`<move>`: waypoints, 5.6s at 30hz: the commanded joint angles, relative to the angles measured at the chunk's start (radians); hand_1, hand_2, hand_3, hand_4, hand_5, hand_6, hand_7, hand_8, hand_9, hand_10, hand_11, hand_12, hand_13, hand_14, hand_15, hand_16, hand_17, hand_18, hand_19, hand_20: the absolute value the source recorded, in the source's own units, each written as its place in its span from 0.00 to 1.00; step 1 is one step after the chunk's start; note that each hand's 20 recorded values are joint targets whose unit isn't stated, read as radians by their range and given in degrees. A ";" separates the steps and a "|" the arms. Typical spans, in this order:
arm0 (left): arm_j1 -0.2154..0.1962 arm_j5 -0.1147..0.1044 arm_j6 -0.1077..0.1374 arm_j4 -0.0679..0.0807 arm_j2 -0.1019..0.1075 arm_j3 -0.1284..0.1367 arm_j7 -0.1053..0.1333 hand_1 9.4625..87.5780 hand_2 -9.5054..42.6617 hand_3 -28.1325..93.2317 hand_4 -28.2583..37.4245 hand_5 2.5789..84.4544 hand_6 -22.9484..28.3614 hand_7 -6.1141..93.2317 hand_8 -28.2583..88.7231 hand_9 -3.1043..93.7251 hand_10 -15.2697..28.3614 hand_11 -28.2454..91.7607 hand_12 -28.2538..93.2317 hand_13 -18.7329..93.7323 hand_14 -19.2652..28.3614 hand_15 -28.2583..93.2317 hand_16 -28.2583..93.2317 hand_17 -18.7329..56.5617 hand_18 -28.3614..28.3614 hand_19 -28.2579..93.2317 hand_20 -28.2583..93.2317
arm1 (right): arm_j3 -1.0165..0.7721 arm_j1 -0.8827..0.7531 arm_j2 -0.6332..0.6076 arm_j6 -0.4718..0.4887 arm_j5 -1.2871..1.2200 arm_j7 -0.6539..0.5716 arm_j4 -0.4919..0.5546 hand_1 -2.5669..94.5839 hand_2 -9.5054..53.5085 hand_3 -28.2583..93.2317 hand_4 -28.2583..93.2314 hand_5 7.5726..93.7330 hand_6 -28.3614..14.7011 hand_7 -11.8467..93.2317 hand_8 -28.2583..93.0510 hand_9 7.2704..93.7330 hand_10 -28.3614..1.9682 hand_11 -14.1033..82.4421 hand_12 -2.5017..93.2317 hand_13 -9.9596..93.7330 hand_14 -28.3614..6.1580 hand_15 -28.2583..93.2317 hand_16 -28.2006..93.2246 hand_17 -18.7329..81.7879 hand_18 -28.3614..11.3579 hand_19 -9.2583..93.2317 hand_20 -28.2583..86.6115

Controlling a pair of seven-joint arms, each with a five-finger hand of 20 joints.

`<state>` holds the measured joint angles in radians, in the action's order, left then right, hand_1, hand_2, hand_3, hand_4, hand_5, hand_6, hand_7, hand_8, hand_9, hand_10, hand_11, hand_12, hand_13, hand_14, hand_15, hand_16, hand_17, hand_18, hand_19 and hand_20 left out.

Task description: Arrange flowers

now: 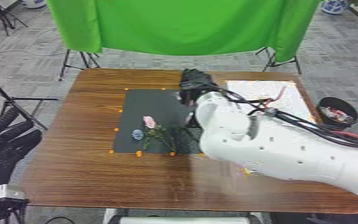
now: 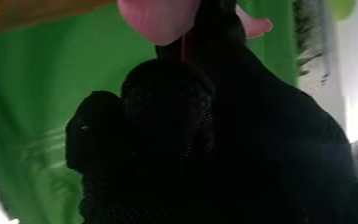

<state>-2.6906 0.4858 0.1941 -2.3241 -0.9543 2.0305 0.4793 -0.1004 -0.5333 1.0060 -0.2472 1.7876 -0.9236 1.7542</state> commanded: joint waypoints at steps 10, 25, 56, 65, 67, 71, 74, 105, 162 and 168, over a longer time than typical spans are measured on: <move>0.118 0.053 -0.039 0.021 -0.031 -0.046 -0.098 0.25 0.28 0.74 0.13 0.42 0.63 0.13 0.19 0.38 0.82 0.44 0.34 0.37 1.00 0.68 0.15 0.17 1.00 0.66 0.28 | 0.090 0.021 0.208 0.034 -0.011 -0.036 -0.093 0.65 0.00 0.86 0.00 0.80 0.65 0.43 0.27 0.98 0.68 0.24 0.38 0.95 0.81 0.76 0.37 0.81 0.42 1.00 0.48; 0.139 0.056 -0.046 0.029 -0.026 -0.064 -0.109 0.25 0.28 0.74 0.13 0.42 0.63 0.13 0.19 0.38 0.82 0.44 0.34 0.37 1.00 0.68 0.15 0.17 1.00 0.66 0.28 | 0.068 -0.041 0.216 0.071 0.028 -0.061 -0.108 0.65 0.00 0.85 0.01 0.79 0.65 0.43 0.27 0.98 0.68 0.24 0.37 0.95 0.80 0.76 0.37 0.81 0.41 1.00 0.48; 0.160 0.069 -0.056 0.030 -0.042 -0.069 -0.141 0.26 0.29 0.74 0.14 0.42 0.63 0.13 0.19 0.38 0.82 0.44 0.33 0.37 1.00 0.68 0.14 0.17 1.00 0.66 0.28 | 0.053 -0.055 0.239 0.218 0.052 -0.150 -0.094 0.51 0.00 0.82 0.04 0.73 0.55 0.30 0.26 0.88 0.45 0.39 0.21 0.93 0.73 0.76 0.36 0.80 0.35 1.00 0.48; 0.146 0.073 -0.054 0.023 -0.052 -0.065 -0.144 0.26 0.29 0.74 0.14 0.42 0.63 0.13 0.19 0.38 0.82 0.45 0.34 0.37 1.00 0.68 0.14 0.17 1.00 0.66 0.28 | 0.089 0.003 0.227 0.214 0.064 -0.176 -0.093 0.47 0.00 0.84 0.05 0.71 0.55 0.29 0.19 0.87 0.43 0.40 0.20 0.92 0.71 0.77 0.36 0.80 0.35 1.00 0.48; 0.144 0.073 -0.053 0.023 -0.048 -0.065 -0.141 0.25 0.29 0.74 0.14 0.42 0.63 0.13 0.19 0.38 0.82 0.45 0.34 0.37 1.00 0.69 0.14 0.17 1.00 0.66 0.28 | 0.090 0.016 0.220 0.236 0.065 -0.179 -0.085 0.45 0.00 0.83 0.06 0.70 0.54 0.29 0.16 0.87 0.42 0.39 0.20 0.92 0.71 0.77 0.35 0.81 0.35 1.00 0.48; 0.129 0.072 -0.047 0.018 -0.055 -0.065 -0.139 0.25 0.29 0.74 0.14 0.42 0.63 0.13 0.19 0.38 0.82 0.44 0.33 0.37 1.00 0.69 0.14 0.17 1.00 0.66 0.28 | 0.088 0.033 0.209 0.249 0.062 -0.186 -0.067 0.43 0.00 0.82 0.06 0.70 0.52 0.28 0.15 0.87 0.39 0.39 0.19 0.93 0.72 0.77 0.35 0.83 0.36 1.00 0.49; 0.111 0.059 -0.033 0.015 -0.041 -0.066 -0.117 0.26 0.29 0.74 0.14 0.42 0.63 0.13 0.19 0.38 0.82 0.44 0.33 0.37 1.00 0.68 0.14 0.17 1.00 0.66 0.28 | 0.065 0.041 0.204 0.263 0.043 -0.183 -0.057 0.41 0.02 0.81 0.07 0.68 0.50 0.27 0.15 0.87 0.36 0.39 0.20 0.94 0.72 0.77 0.35 0.83 0.37 1.00 0.49; 0.063 0.026 0.024 -0.002 0.029 -0.090 -0.062 0.25 0.29 0.73 0.14 0.42 0.63 0.13 0.19 0.38 0.82 0.44 0.34 0.37 1.00 0.68 0.14 0.17 1.00 0.66 0.28 | -0.199 -0.022 -0.355 0.228 -0.120 -0.115 0.025 0.35 0.12 0.84 0.07 0.56 0.48 0.25 0.16 0.62 0.23 0.31 0.18 0.79 0.48 0.79 0.33 0.73 0.33 1.00 0.37; 0.135 0.031 -0.006 0.030 0.041 -0.151 -0.067 0.25 0.29 0.74 0.13 0.42 0.63 0.13 0.19 0.37 0.82 0.45 0.33 0.36 1.00 0.69 0.14 0.17 1.00 0.67 0.28 | -0.157 -0.115 -0.354 0.197 -0.155 -0.100 -0.157 0.60 0.02 0.83 0.01 0.72 0.64 0.38 0.25 0.88 0.65 0.24 0.30 0.86 0.67 0.75 0.34 0.70 0.30 1.00 0.39; 0.125 0.028 0.000 0.027 0.041 -0.147 -0.061 0.25 0.29 0.74 0.13 0.42 0.63 0.13 0.19 0.37 0.82 0.45 0.33 0.36 1.00 0.69 0.14 0.17 1.00 0.67 0.28 | -0.124 -0.097 -0.365 0.149 -0.129 -0.098 -0.154 0.63 0.01 0.83 0.00 0.77 0.69 0.41 0.26 0.95 0.69 0.25 0.34 0.90 0.76 0.79 0.36 0.73 0.31 1.00 0.50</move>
<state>-2.5544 0.5125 0.2000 -2.2966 -0.9047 1.8824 0.4241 -0.2522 -0.6474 0.6603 -0.0472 1.6195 -1.0246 1.5990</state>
